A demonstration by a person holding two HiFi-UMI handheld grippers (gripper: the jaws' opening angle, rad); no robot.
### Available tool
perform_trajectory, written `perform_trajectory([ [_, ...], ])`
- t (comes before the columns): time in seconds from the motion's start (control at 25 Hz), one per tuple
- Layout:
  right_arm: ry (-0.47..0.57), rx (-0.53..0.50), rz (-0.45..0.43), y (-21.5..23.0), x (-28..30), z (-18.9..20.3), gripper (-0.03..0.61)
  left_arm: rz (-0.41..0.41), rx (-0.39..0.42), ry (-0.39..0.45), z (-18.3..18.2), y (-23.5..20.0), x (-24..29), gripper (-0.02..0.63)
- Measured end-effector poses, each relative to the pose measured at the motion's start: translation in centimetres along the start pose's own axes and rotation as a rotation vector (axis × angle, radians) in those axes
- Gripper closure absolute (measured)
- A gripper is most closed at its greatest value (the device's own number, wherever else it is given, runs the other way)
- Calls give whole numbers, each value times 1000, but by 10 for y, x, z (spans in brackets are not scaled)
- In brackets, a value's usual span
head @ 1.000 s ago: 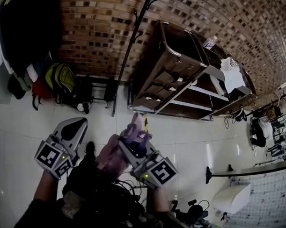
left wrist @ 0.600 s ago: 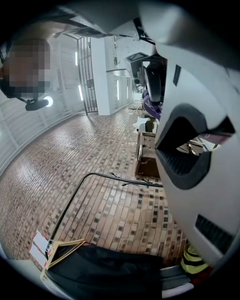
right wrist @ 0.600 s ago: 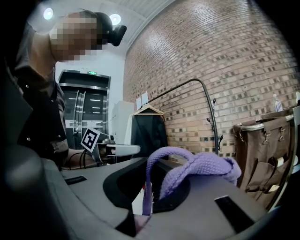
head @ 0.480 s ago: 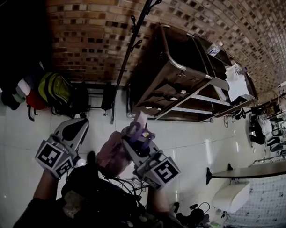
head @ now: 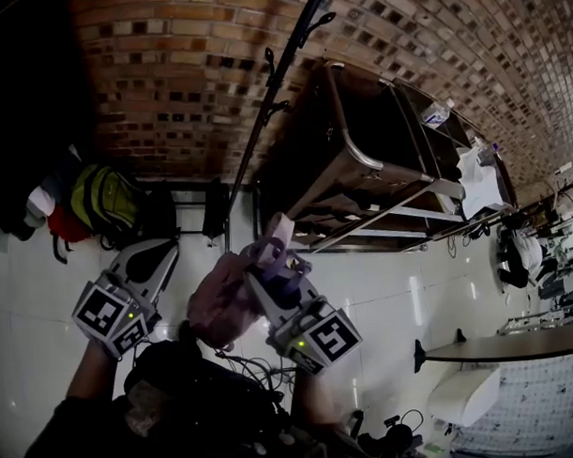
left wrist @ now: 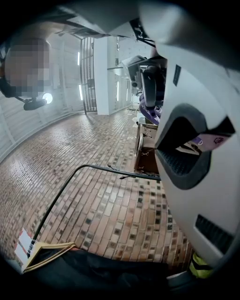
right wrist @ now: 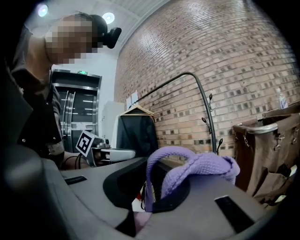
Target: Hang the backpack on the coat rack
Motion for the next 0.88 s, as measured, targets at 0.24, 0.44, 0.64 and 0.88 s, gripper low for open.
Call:
perform_trajectory([
  [0.24, -7, 9, 22, 21, 39, -9, 556, 14, -1, 0, -12, -43, 21, 574],
  [0.44, 0, 1, 25, 39, 56, -15, 555, 11, -2, -14, -11, -63, 38, 574],
  [0.64, 3, -7, 9, 69, 70, -15, 555, -7, 7, 9, -14, -74, 59, 574],
  [0.88, -6, -29, -49, 124, 93, -19, 556, -74, 29, 28, -24, -92, 102, 574],
])
Point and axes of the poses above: the fingertips, and each gripper's own axes: x forward along the fingers, y to its right, z out of its underside, the point moved 9 cm from there along -x, backward along the fingers, and after that the axes turned 1 degree about -y, right-handed, at the moved point
